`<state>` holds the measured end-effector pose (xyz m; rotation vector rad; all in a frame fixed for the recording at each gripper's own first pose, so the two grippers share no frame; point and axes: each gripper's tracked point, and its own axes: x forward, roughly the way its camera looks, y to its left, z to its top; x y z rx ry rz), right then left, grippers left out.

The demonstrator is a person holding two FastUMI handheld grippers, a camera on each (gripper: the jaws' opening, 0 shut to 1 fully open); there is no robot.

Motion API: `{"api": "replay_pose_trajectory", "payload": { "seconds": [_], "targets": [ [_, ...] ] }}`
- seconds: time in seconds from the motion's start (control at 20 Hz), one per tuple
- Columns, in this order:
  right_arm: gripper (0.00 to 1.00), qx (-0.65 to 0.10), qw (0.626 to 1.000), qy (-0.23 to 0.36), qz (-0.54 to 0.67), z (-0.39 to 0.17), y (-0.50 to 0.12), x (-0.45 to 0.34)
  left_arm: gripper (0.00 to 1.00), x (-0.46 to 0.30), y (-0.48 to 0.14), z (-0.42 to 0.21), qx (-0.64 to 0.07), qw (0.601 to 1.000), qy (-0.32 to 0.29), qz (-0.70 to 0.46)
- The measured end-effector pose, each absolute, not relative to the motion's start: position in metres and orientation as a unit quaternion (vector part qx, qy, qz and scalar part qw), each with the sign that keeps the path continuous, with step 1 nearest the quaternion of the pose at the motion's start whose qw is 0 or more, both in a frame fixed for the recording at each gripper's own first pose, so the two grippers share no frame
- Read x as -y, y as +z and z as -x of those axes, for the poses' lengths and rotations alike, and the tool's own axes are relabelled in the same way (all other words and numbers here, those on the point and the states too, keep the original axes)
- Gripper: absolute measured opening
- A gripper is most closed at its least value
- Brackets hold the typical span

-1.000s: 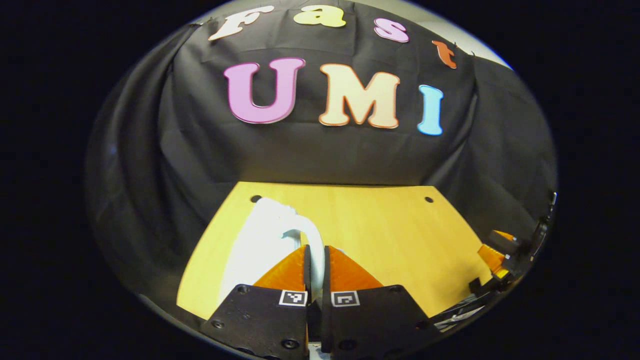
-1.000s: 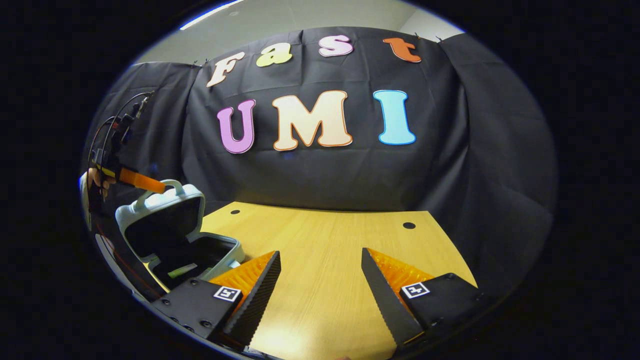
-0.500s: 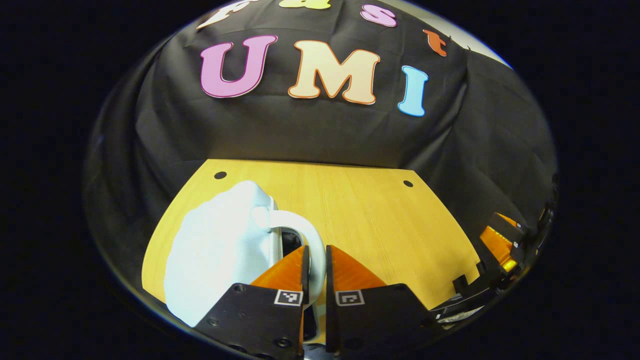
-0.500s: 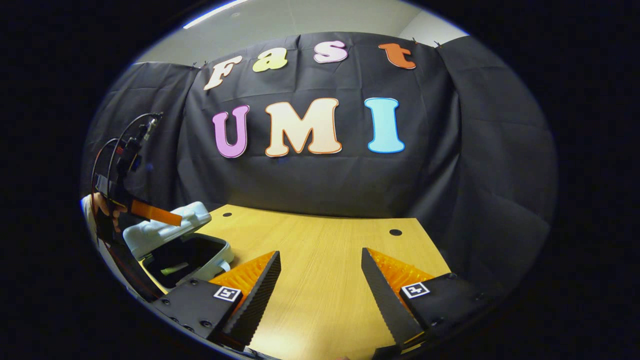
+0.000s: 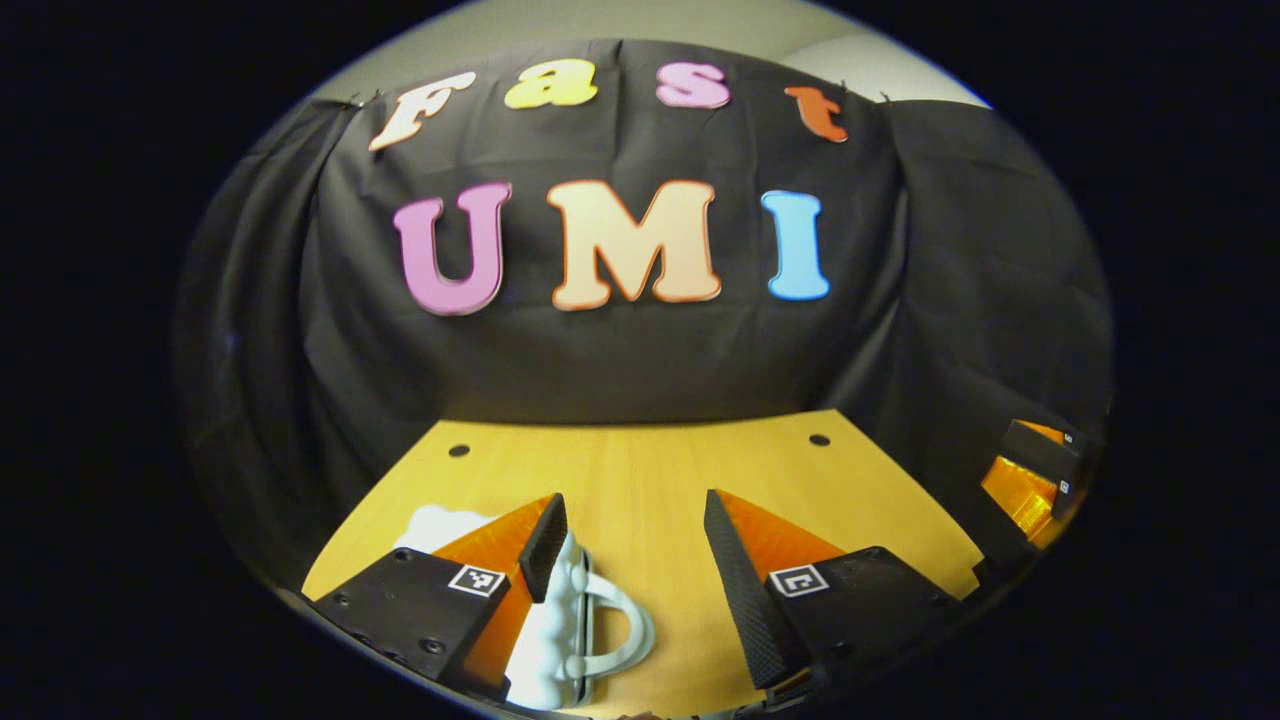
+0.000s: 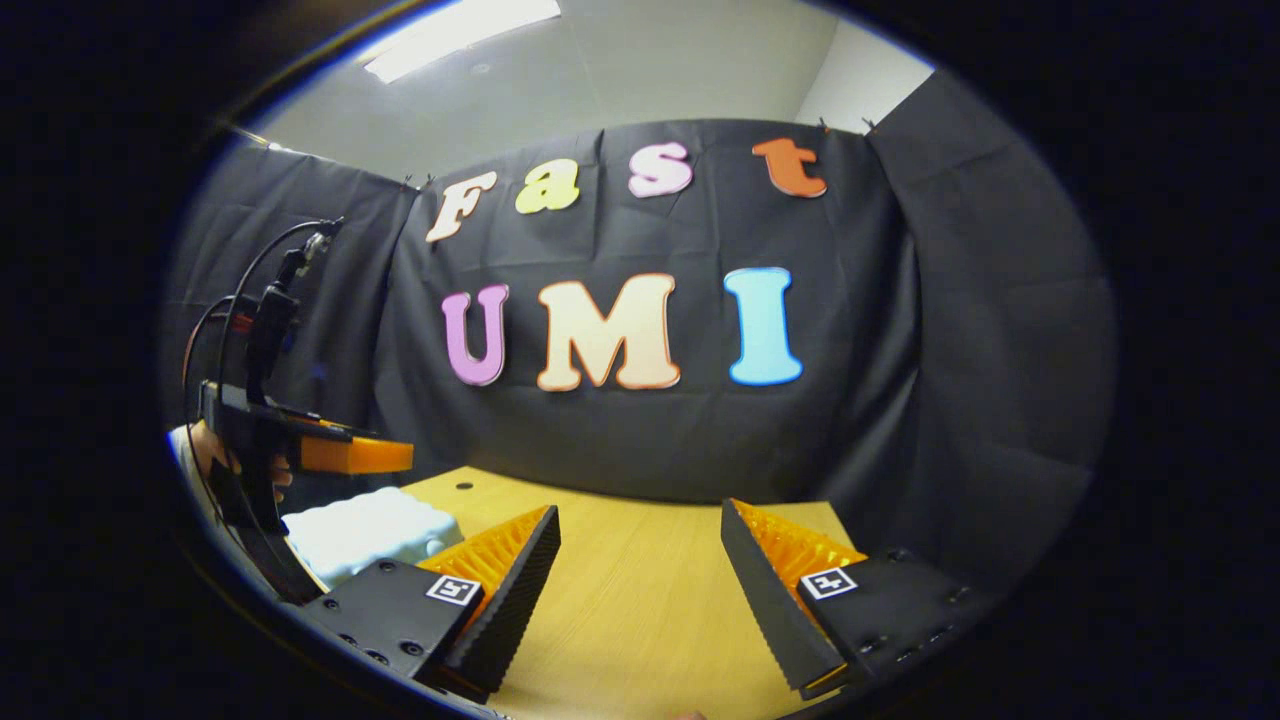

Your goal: First open the suitcase, pack the skin care products into it, and then close the suitcase.

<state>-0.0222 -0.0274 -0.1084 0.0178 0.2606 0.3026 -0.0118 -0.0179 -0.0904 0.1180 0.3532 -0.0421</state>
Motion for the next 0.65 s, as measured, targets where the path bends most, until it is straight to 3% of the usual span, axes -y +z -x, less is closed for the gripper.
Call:
{"api": "replay_pose_trajectory", "payload": {
  "seconds": [0.05, 0.1, 0.15, 0.4, 0.65],
  "targets": [
    [0.99, -0.114, 0.983, 0.143, -0.013, 0.019, -0.092, 0.031, 0.82, 0.029, -0.077, 0.012, -0.151, 0.987, -0.019, -0.058],
    [0.99, -0.096, 0.985, 0.141, -0.016, 0.016, -0.075, 0.031, 0.91, 0.044, -0.069, 0.011, -0.132, 0.989, -0.03, -0.056],
    [0.99, -0.079, 0.987, 0.137, -0.015, 0.013, -0.06, 0.03, 0.87, 0.06, -0.063, 0.008, -0.121, 0.99, -0.043, -0.048],
    [0.99, -0.012, 0.995, 0.094, -0.008, 0.016, -0.004, 0.036, 0.94, 0.078, -0.023, 0.003, -0.08, 0.993, -0.075, -0.048],
    [0.99, -0.007, 0.998, 0.068, -0.013, 0.023, 0.002, 0.031, 0.94, 0.075, -0.008, 0.01, -0.061, 0.992, -0.097, -0.059]
  ]
}}
